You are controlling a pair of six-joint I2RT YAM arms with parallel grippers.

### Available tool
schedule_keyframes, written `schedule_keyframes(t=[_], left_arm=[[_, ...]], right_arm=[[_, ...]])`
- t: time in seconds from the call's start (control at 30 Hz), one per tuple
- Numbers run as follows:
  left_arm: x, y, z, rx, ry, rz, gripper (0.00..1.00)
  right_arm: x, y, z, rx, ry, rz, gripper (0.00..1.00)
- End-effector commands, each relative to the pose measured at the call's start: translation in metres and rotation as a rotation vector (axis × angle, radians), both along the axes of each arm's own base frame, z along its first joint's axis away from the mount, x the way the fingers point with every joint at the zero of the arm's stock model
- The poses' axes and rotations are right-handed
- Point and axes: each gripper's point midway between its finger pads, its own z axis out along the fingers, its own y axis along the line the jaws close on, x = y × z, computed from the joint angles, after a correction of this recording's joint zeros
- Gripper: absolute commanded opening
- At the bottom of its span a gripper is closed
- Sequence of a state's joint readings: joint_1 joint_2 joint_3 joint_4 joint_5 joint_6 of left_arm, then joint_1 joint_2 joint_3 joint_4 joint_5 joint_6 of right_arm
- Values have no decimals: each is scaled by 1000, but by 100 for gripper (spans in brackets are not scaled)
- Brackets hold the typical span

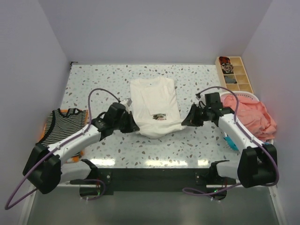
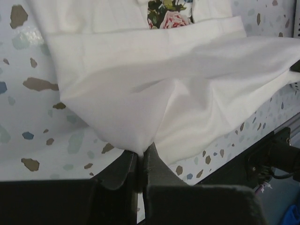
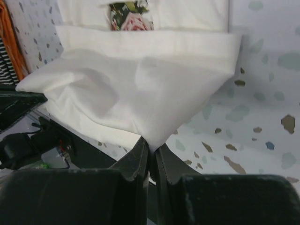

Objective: Fold and stack the t-shirts
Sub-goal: Fold the long partially folded tshirt into a neat square

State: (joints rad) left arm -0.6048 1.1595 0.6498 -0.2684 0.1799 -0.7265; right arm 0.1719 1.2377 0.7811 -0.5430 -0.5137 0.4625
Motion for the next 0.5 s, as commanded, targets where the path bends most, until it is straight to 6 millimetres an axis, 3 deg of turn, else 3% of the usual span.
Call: schedule_keyframes(t=[0.0,0.03,0.1,0.13,0.3,0.47], left_arm=[[45,-3,24,37,-104,26,0],[56,-5,27,35,-110,28,0],[74,-1,28,38,-122,42,0],[85,-1,37,30,-142,47,0],[127,15,40,45,-171,75,0],[166,12,55,44,-221,58,0]], right_arm=[[55,5,34,-4,-147,-12,9],[67,6,43,-5,-176,-15,9],[80,6,39,-22,-167,-19,9],[89,7,45,-19,-186,-20,9],[120,12,38,-24,-172,-28,9],[155,20,42,-4,-187,-28,9]])
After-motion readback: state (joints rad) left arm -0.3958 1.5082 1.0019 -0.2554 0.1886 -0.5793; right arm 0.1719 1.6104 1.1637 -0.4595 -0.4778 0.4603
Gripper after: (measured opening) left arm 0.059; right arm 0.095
